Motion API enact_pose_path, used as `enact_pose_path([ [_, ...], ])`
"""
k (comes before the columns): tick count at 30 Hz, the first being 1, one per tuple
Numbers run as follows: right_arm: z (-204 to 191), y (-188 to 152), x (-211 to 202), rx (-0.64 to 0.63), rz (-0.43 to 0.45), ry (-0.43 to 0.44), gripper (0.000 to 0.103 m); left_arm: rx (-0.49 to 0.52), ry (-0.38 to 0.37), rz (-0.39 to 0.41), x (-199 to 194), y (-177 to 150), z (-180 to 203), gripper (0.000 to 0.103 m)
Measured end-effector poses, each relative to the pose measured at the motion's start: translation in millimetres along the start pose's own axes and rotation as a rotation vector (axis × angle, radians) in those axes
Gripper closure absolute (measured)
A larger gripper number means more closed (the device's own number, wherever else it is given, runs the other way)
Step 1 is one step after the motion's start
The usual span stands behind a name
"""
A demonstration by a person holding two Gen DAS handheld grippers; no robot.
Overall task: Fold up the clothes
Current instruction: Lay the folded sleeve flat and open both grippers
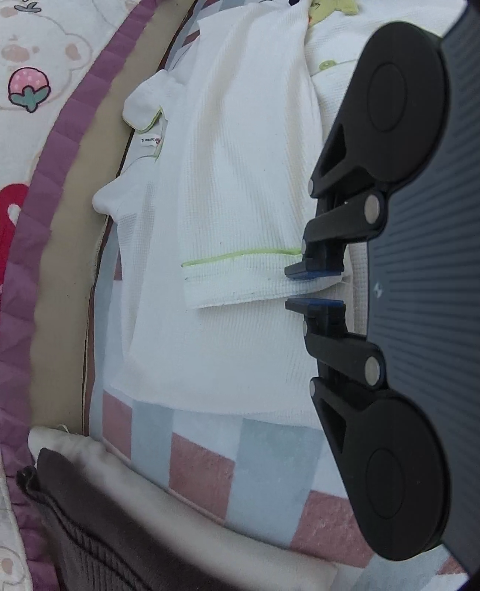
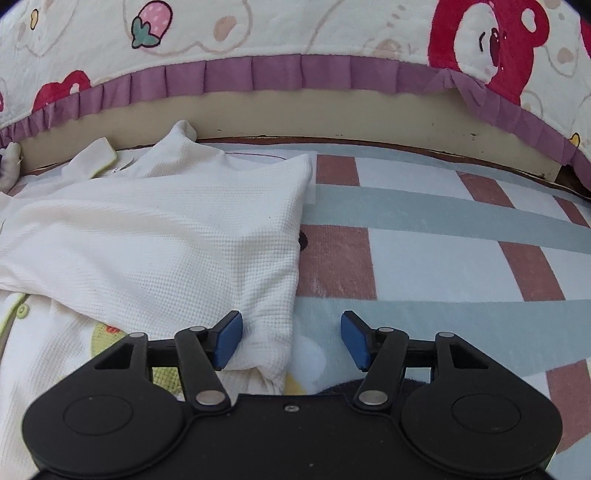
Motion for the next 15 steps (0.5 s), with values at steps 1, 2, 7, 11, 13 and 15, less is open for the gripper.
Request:
enact_pose_path([
  [1, 0, 0, 0, 0.003, 0.0, 0.0, 0.039, 0.004, 0.004, -0.001, 0, -1, 0, 0.091],
  [2, 0, 0, 0, 0.007, 0.001, 0.0, 0.039, 0.008, 0.009, -0.002, -1, -1, 1, 0.091],
  [7, 1, -2, -1, 0.014, 0.001, 0.0, 0.038, 0.003, 0.014, -0.012, 1, -3, -1, 0.088],
  [11, 1, -3, -2, 0.016, 0.0, 0.005, 0.037, -0.001, 0.026, -0.015, 2, -4, -2, 0.08],
  [13, 1, -4, -4, 0.02, -0.005, 0.008, 0.037, -0.014, 0.039, -0.011, 2, -3, -6, 0.069],
  [15, 3, -7, -7, 0.061, -0.034, 0.022, 0.035, -0.047, 0.05, 0.006, -1, -2, -12, 0.063],
])
Point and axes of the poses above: each gripper's, at about its wrist camera, not at the fingertips, and x roughly the way its jaws point, z to its right, y to its top, the point moved 10 cm from there along x, roughly the way its jaws point, and after that the axes turned 11 degrees about -x, right-handed, at the moved point
